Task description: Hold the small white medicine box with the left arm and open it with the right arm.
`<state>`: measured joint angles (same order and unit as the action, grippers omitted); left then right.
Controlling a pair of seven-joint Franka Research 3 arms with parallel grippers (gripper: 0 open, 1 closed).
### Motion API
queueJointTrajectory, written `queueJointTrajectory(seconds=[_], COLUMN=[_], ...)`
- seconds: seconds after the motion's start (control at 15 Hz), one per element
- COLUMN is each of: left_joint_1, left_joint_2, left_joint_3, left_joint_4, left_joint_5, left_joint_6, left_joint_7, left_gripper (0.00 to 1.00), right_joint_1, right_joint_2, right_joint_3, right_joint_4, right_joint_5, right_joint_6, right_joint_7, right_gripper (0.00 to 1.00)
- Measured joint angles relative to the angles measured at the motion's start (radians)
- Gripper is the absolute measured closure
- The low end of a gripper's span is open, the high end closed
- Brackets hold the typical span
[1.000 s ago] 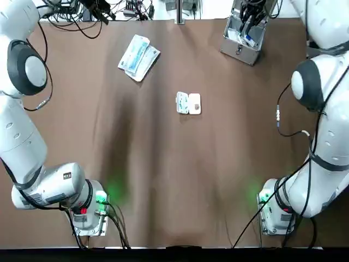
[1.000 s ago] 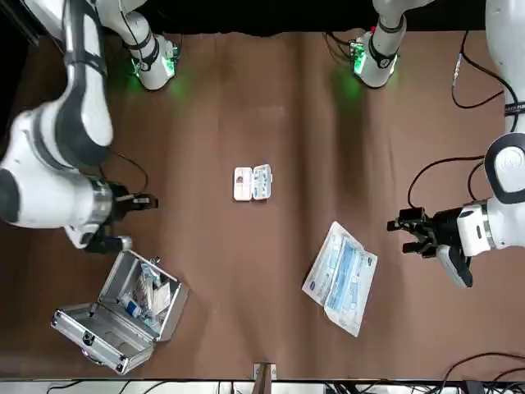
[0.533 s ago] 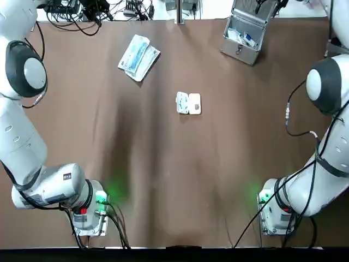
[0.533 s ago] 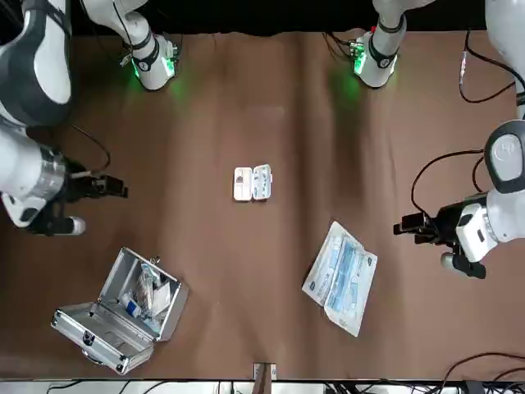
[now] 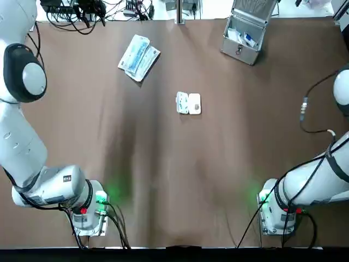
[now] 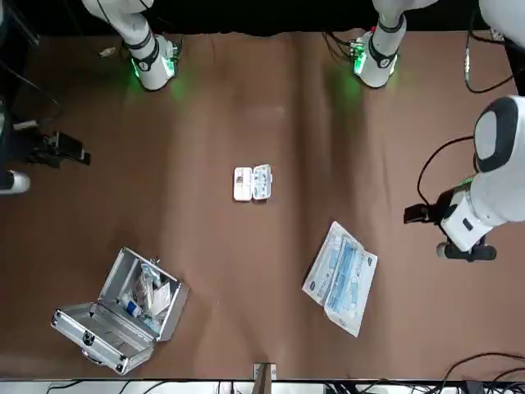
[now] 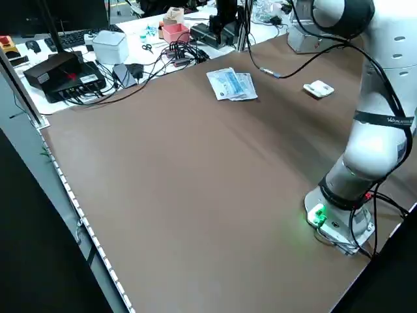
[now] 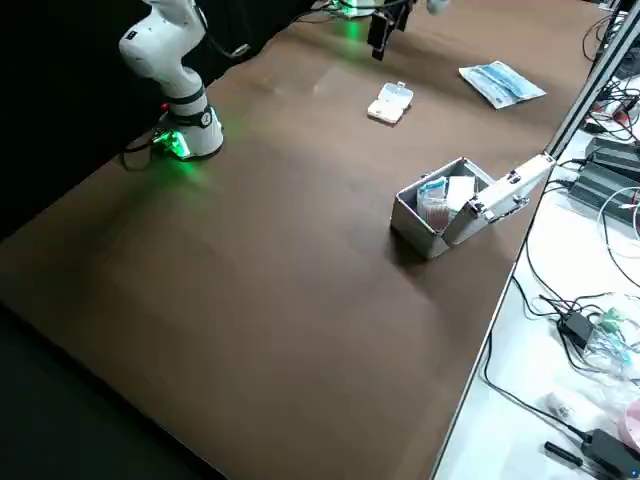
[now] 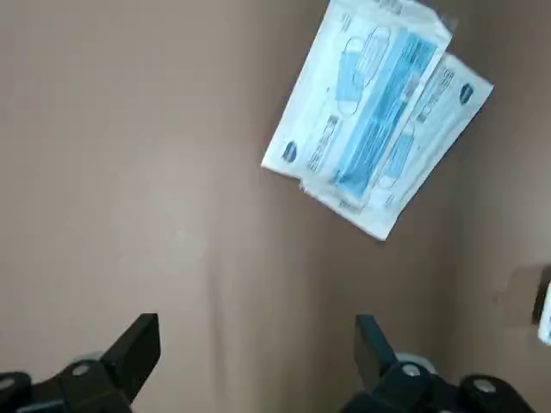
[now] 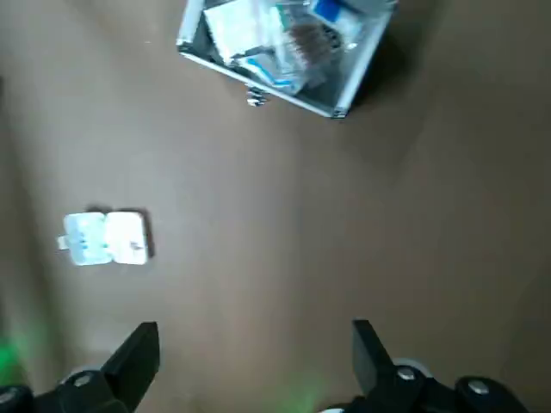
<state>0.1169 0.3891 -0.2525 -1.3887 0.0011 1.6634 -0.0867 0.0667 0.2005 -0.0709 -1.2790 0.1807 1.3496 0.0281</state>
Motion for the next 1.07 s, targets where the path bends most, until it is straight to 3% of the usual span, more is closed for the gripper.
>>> queueJointTrajectory(seconds=[0.07,0.13,0.53,1.07], left_joint_1=[0.0,0.0,-0.015,-0.008], left_joint_2=[-0.053,-0.085,-0.238,-0.254], left_joint_3=[-0.003,-0.003,-0.004,0.006], left_joint_4=[0.002,0.003,0.002,-0.016], left_joint_5=[0.014,0.016,0.017,0.017], left_joint_6=[-0.061,-0.087,-0.212,-0.243], left_joint_7=[-0.028,-0.048,-0.064,-0.064], left_gripper=[0.0,0.0,0.0,0.0], right_joint_1=[-0.024,-0.024,-0.023,0.01], right_joint_2=[-0.027,-0.043,-0.126,-0.153], right_joint_3=[0.051,0.062,0.076,0.088], right_joint_4=[-0.006,-0.013,-0.124,-0.16], right_joint_5=[-0.083,-0.1,-0.114,-0.125], right_joint_6=[-0.004,-0.004,0.027,0.059], right_joint_7=[0.0,0.0,0.0,0.0], right_gripper=[0.01,0.01,0.01,0.01])
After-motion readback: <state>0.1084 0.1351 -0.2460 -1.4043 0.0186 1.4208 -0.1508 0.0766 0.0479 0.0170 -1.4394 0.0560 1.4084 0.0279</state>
